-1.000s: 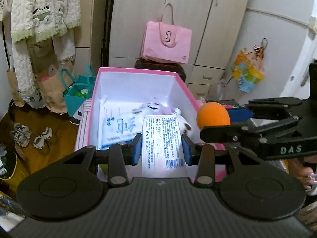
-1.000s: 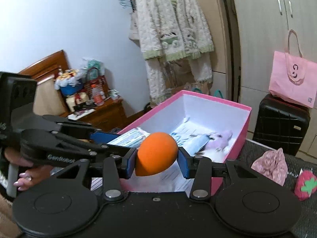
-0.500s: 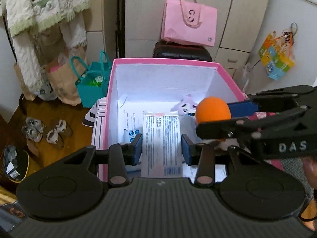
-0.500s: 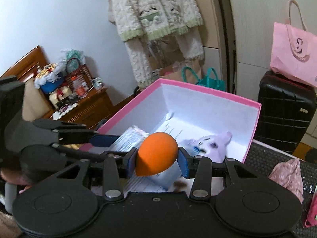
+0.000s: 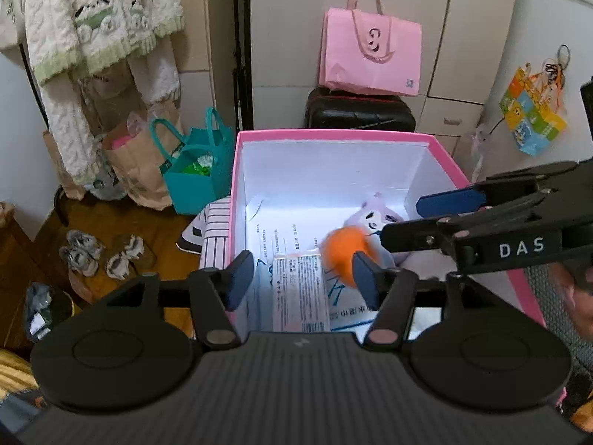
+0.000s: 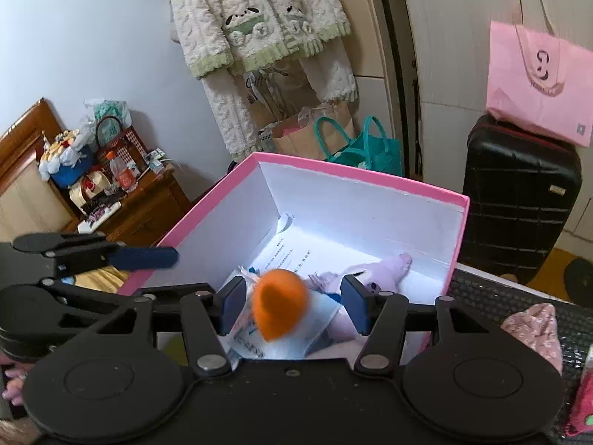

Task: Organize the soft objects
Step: 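Lower the tissue pack and sponge into the pink box and open both grippers, then move both grippers back to the pink floral cloth and strawberry plush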

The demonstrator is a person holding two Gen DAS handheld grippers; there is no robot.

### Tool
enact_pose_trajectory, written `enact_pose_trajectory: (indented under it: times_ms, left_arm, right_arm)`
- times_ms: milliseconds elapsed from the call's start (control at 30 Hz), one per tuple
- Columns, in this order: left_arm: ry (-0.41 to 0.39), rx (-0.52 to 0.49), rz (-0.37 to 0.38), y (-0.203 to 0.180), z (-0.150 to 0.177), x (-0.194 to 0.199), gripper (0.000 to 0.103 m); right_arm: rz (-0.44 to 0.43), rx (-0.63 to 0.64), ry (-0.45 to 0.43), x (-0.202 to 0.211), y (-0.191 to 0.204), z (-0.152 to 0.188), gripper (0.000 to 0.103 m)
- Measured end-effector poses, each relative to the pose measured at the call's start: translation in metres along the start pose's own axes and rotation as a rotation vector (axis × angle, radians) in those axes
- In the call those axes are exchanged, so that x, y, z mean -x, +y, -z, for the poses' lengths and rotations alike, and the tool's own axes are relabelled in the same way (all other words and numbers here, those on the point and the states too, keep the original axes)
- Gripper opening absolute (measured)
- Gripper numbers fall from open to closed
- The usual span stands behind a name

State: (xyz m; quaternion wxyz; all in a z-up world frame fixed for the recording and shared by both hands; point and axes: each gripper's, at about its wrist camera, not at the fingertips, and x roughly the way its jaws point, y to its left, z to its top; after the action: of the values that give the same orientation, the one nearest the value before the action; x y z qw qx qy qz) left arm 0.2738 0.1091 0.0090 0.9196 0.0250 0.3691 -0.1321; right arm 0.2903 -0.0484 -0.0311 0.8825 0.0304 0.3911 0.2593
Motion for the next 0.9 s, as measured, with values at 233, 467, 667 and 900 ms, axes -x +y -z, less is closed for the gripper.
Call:
enact_pose_trajectory:
  times_ms: [233,467,667,900]
  left_arm:
    - [-0.016,-0.060,0.001,-0.013,0.013,0.031,0.066]
    - [-0.025,-0.091,0.005,-0.025,0.027,0.065,0.066]
    - [-0.037,-0.120,0.023,-0.041,0.037,0.095,0.066]
    - [-0.054,-0.179,0.063,-0.065,0.047,0.128,0.071]
  right_arm:
    - [0.030,0.080,-0.011,0.032,0.017,0.018,0.062]
    - [0.070,0.148,-0.039,0.075,0.037,0.036,0.064]
    - [0.083,0.176,-0.074,0.114,0.047,0.054,0.066]
    - [0.100,0.207,-0.117,0.157,0.057,0.078,0.066]
